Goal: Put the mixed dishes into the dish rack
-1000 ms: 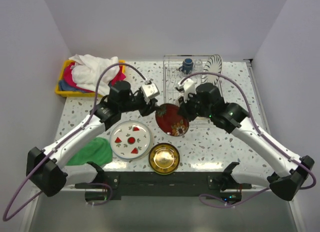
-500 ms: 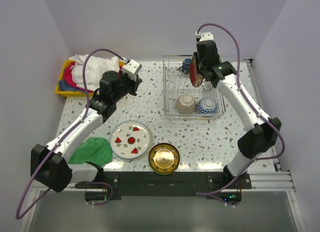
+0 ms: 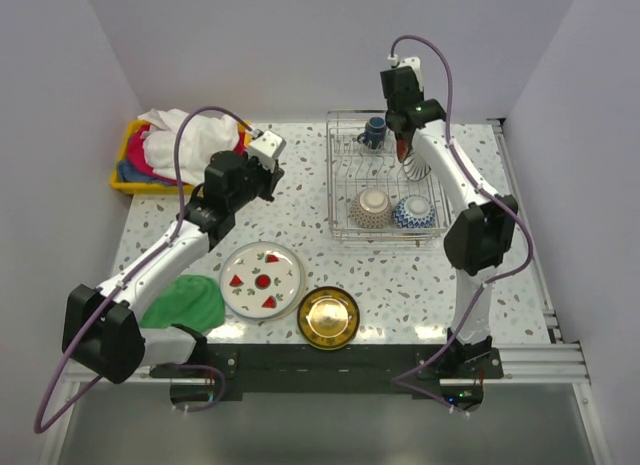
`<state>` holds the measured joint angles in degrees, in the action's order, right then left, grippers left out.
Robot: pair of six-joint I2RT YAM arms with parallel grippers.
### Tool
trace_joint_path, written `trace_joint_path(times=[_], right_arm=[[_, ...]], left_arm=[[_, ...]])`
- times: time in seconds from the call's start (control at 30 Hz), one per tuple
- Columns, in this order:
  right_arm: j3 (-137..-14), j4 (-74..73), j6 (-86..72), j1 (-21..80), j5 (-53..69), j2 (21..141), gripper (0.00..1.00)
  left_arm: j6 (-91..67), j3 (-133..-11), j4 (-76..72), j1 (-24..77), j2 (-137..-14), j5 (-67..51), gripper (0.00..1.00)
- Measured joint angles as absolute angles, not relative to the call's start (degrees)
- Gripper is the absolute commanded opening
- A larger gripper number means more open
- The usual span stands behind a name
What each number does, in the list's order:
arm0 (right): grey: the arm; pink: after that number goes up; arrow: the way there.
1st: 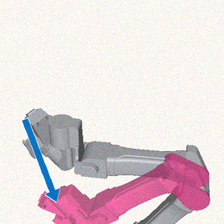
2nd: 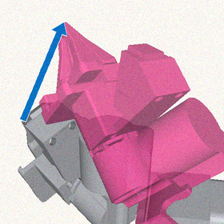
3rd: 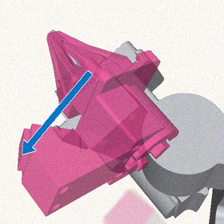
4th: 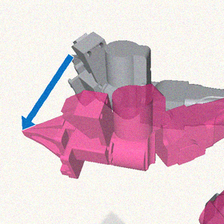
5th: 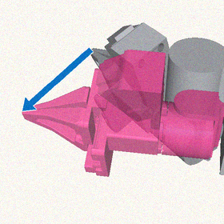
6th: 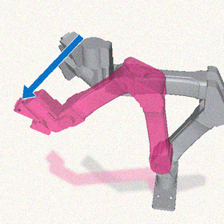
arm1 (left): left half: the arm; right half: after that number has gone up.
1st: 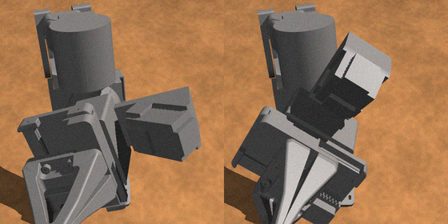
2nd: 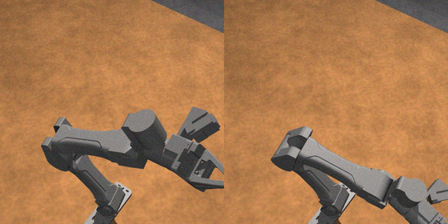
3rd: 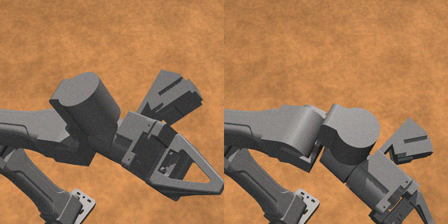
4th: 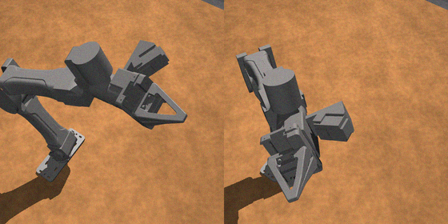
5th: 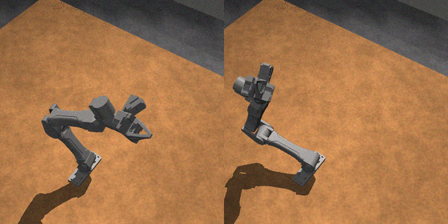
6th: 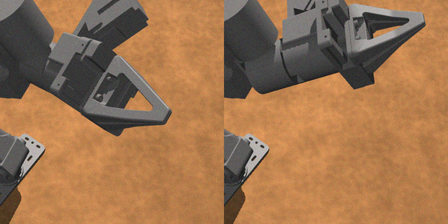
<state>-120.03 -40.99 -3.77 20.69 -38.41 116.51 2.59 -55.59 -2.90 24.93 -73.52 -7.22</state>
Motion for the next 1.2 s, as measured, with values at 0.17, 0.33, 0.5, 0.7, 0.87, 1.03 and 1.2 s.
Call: trace_joint_path(times=[0.17,0.33,0.5,0.7,0.87,1.03,1.2], right_arm=[[-121.91,-41.93,-3.77,18.31,-38.06,118.02,0.0],[-121.93,-42.89,-3.49,17.39,-38.0,118.48,0.0],[-122.13,-43.13,-3.36,17.39,-37.6,120.22,0.0],[-122.13,-43.33,-3.01,16.95,-36.84,122.74,0.0],[-121.62,-43.4,-3.2,16.16,-34.57,124.92,0.21],[-121.56,-43.55,-2.52,15.86,-33.36,125.27,0.56],[-121.47,-43.99,-1.69,15.31,-32.38,125.05,0.67]], left_arm=[[2.59,-55.59,-2.96,24.93,-74.72,-7.25,0.0],[2.57,-55.61,-3.16,24.93,-76.16,-7.46,0.0],[2.57,-55.59,-3.36,24.93,-77.17,-8.16,0.0],[2.59,-55.61,-3.36,24.93,-77.41,-8.62,0.0],[2.63,-55.61,-3.31,24.93,-77.41,-8.73,0.0],[2.83,-55.61,-3.29,24.93,-77.41,-8.84,0.0],[4.14,-55.59,-3.27,24.93,-77.41,-10.63,0.15]])
